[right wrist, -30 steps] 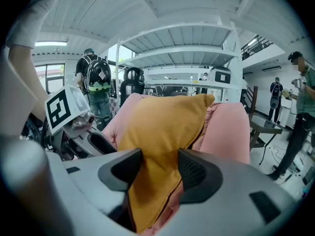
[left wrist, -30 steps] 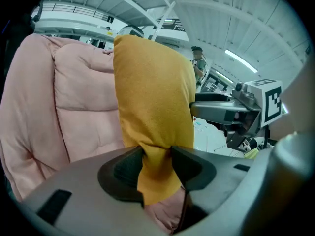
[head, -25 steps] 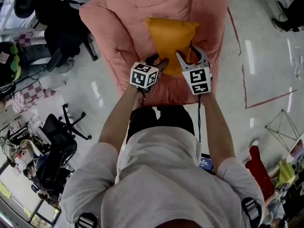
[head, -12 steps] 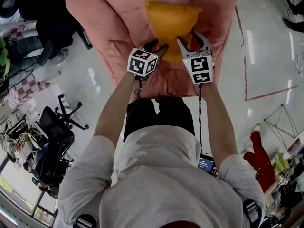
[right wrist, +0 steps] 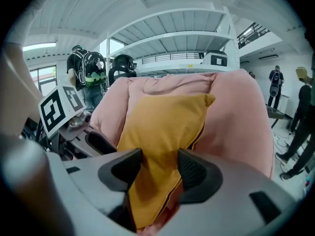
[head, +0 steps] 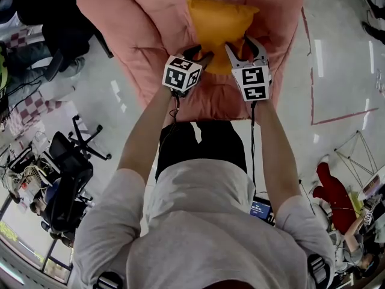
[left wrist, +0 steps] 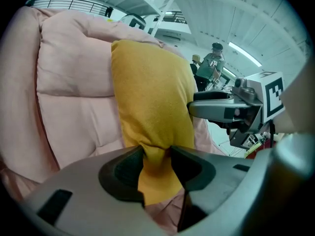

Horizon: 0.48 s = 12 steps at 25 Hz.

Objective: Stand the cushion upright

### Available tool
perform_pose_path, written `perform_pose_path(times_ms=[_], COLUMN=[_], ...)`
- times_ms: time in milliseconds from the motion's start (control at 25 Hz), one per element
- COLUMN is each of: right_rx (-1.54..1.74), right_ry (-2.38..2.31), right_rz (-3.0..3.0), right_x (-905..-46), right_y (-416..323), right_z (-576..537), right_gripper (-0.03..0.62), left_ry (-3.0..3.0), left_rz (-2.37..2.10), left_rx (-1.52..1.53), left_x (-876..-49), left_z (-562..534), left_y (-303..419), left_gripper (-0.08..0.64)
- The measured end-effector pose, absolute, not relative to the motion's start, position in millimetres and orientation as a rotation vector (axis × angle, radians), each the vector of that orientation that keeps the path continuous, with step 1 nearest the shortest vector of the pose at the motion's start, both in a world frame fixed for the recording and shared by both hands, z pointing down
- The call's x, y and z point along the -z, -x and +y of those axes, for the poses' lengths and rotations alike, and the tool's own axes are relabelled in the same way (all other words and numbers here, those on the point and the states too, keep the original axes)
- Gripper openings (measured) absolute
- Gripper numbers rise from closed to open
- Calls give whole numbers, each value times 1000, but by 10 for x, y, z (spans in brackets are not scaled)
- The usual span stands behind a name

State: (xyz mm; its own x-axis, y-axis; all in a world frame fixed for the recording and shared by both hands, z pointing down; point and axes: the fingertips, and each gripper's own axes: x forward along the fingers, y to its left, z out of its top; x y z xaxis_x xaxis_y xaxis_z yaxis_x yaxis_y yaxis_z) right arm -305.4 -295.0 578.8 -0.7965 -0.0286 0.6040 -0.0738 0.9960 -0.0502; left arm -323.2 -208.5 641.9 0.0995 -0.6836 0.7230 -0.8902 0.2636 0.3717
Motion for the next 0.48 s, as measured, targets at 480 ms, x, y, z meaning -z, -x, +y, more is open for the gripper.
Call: perform_pose_path(times_ms=[480], right_rx=[-93], right_ry=[-100], right_rz=[-2431], right_x=[-6132], right_y=[3003], right_z=[-3096], right_gripper=[247], left_ry=[-1463], left_rz=[-1595], left_rx=[-341], left_x=[-6773], left_z=[-2235], left_y=[3193], left_gripper=[187])
